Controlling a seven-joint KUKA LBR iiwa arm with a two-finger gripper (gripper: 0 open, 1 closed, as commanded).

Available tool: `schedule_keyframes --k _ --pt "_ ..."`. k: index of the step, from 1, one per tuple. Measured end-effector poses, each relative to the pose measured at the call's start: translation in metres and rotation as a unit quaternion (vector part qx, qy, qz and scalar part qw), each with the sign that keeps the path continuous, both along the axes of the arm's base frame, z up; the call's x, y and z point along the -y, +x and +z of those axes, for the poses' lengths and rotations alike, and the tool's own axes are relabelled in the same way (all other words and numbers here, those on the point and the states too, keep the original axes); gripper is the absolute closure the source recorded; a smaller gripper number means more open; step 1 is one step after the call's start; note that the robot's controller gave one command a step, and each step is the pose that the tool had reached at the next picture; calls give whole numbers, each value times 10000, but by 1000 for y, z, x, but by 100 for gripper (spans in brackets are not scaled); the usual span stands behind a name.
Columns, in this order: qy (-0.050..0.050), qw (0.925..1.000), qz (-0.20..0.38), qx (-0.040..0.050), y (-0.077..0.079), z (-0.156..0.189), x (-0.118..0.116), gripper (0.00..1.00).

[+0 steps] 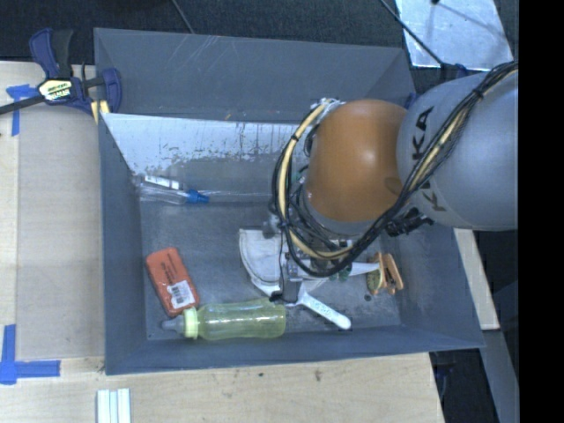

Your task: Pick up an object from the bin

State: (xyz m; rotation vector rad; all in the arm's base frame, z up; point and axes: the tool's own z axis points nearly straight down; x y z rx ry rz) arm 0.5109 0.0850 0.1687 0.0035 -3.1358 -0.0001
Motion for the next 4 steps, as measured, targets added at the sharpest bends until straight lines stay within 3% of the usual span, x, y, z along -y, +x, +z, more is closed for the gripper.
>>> schedule_keyframes --k 2,3,4 --pt "6 10000 10 44 3 4 1 0" --pt "-12 9997 -238 19 -1 -22 35 0" --pt "5 9947 -1028 63 35 -58 38 0"
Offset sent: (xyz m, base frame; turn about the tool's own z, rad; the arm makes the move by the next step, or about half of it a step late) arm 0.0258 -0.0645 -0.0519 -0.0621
